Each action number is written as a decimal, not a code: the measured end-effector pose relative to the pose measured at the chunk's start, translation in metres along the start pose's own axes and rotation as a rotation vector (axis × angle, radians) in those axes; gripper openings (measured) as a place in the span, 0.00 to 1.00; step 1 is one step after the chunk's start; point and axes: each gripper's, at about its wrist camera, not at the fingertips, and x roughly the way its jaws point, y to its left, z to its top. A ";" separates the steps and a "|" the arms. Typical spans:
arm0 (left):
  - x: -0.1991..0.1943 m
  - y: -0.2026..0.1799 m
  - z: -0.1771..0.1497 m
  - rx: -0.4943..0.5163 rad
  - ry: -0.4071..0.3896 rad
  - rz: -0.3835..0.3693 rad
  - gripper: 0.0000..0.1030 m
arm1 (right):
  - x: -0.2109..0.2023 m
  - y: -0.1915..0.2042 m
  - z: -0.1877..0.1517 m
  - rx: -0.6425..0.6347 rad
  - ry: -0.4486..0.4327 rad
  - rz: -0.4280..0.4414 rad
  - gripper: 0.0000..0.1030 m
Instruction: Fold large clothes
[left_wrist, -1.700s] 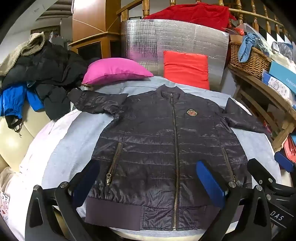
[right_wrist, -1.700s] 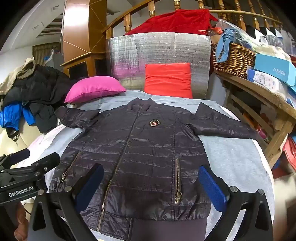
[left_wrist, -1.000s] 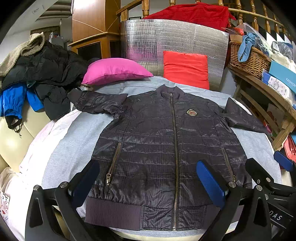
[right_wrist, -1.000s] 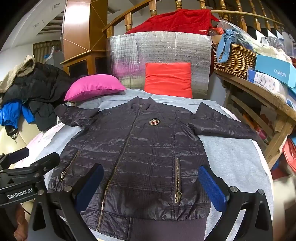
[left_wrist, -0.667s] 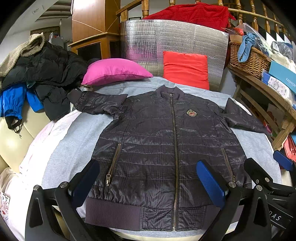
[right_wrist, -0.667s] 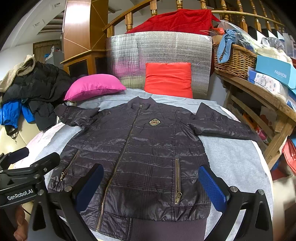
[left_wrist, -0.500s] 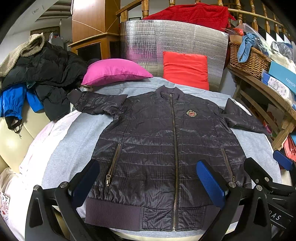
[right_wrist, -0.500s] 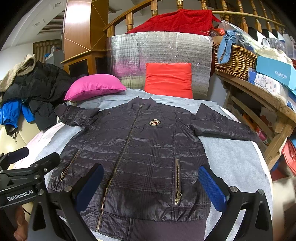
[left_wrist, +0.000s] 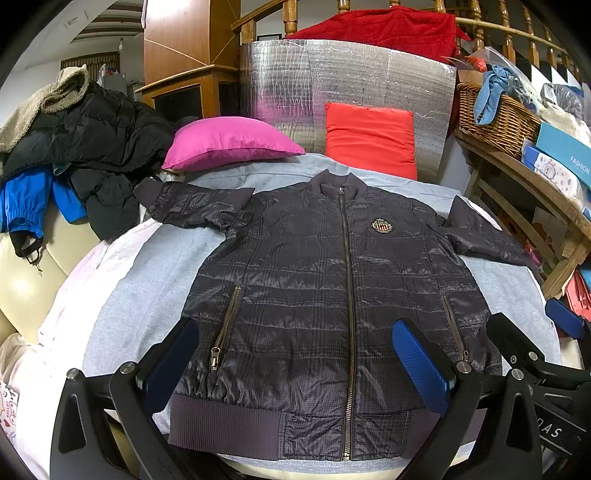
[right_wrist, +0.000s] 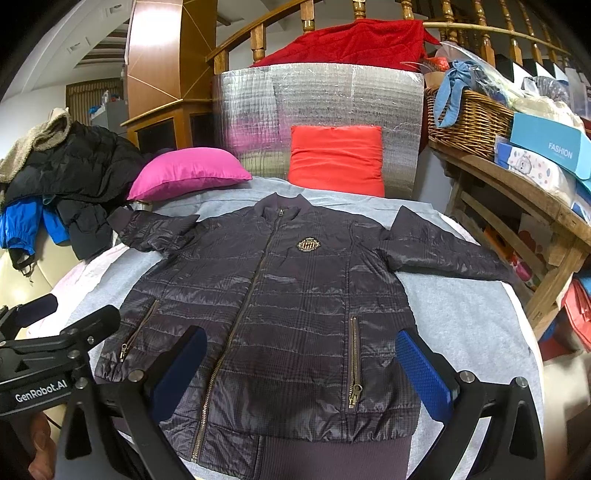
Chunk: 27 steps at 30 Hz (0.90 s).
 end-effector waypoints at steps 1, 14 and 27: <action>0.000 0.000 0.000 0.000 0.000 0.000 1.00 | -0.001 0.000 0.000 0.000 -0.001 0.000 1.00; -0.001 -0.001 0.001 0.000 -0.001 -0.003 1.00 | -0.002 0.000 0.000 0.001 -0.004 0.001 1.00; -0.002 0.001 0.000 -0.002 -0.002 -0.004 1.00 | -0.004 0.001 0.001 0.000 -0.007 0.001 1.00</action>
